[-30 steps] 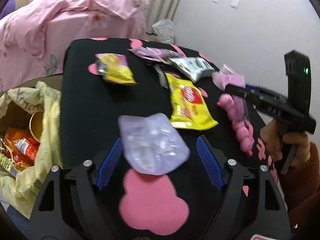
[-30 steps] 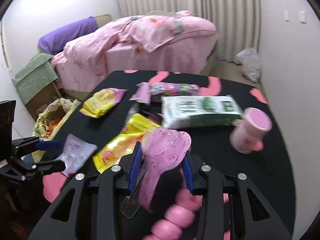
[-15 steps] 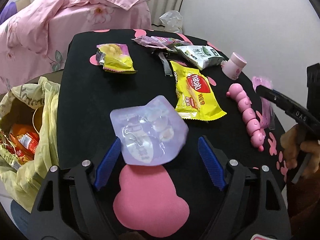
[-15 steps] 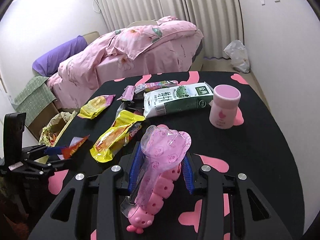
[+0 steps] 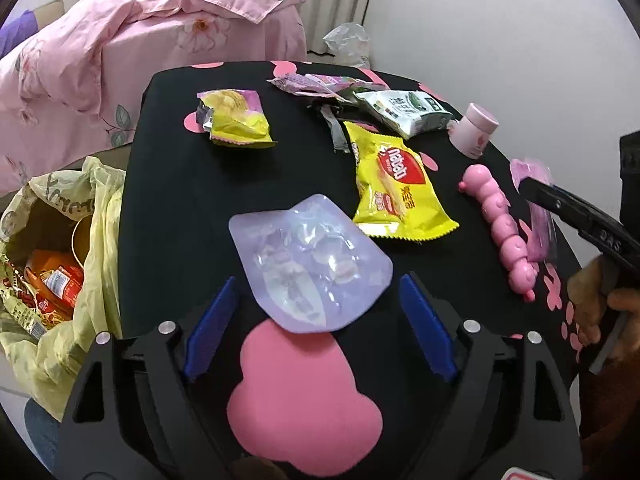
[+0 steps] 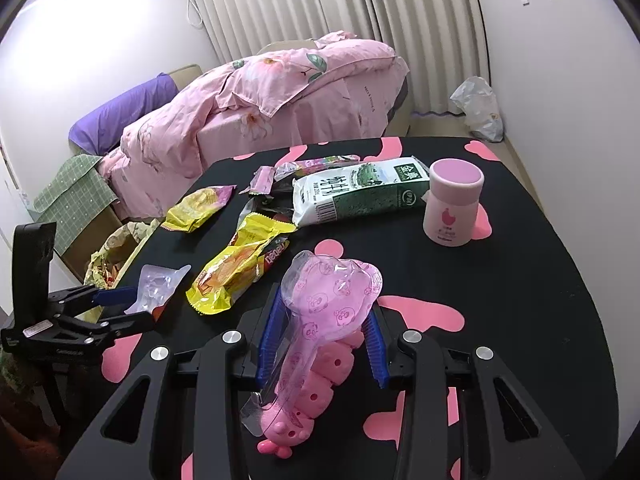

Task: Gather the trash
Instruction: 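Grasp the clear lavender plastic tray with the left gripper, then carry both plastic pieces into the yellow trash bag and open both grippers, then grasp the white SATINE milk carton with the left gripper, then lift the milk carton with the left gripper while the right gripper grasps the yellow snack packet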

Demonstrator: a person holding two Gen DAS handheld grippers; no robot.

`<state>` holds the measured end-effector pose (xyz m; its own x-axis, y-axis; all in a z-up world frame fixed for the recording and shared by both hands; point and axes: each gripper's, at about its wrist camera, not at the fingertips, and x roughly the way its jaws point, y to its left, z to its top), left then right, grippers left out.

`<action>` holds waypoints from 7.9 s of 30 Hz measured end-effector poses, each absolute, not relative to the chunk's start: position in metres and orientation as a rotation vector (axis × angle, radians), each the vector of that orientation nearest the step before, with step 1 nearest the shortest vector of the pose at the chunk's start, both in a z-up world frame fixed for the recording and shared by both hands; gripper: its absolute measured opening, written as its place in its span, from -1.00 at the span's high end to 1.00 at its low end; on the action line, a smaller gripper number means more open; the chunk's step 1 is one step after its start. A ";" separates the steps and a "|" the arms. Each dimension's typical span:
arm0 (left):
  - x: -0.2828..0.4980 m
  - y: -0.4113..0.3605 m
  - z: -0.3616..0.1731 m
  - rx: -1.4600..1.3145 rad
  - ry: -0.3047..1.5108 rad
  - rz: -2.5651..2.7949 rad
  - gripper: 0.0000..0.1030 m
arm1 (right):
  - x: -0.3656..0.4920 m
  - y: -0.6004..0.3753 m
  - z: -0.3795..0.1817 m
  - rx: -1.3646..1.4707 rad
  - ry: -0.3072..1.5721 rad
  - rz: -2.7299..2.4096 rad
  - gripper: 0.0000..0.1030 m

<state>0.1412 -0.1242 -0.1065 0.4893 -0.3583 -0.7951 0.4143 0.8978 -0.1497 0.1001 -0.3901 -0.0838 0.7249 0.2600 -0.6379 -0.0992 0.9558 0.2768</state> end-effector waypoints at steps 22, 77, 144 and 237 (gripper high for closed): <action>0.134 -0.104 -0.069 -0.025 0.868 -0.443 0.58 | 0.082 -0.363 -0.038 0.150 0.639 0.230 0.30; 0.173 0.162 -0.084 -0.466 0.810 -0.176 -0.29 | 0.254 -0.037 -0.091 -0.177 0.887 0.818 0.03; 0.332 -0.378 -0.117 0.708 0.914 -0.964 -0.63 | 0.101 -0.473 -0.109 0.174 0.726 0.004 -0.06; 0.153 0.033 -0.028 -0.384 0.771 -0.393 0.01 | 0.247 -0.222 -0.095 -0.400 0.834 0.269 0.02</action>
